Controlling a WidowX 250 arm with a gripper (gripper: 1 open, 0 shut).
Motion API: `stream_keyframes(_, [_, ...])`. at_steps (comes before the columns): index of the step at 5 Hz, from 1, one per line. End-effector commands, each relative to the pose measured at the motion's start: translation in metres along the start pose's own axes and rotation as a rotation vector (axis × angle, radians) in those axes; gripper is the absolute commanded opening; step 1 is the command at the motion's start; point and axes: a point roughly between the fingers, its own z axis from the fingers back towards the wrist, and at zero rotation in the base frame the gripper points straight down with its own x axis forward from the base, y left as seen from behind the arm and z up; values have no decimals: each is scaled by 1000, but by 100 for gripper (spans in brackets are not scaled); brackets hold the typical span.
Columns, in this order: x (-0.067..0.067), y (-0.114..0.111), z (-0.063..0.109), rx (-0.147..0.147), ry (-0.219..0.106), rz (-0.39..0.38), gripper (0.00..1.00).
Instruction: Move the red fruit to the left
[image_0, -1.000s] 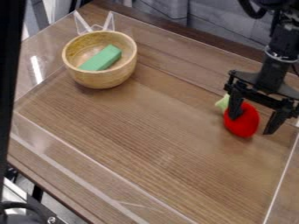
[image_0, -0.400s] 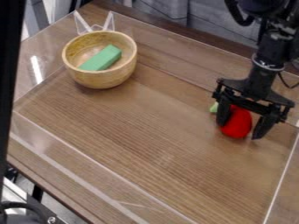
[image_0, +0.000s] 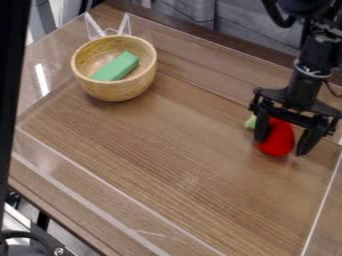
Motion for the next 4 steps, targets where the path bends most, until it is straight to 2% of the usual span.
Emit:
stream_keyframes(1, [12,6,13,-24,-60,-37,100])
stream_keyframes(2, [14,15,7,-17,-62,-78,100])
stream_keyframes(3, [7,15,15,-43,-78,-109,0])
stream_keyframes(4, [0,16,29,-73,-101,-139,0])
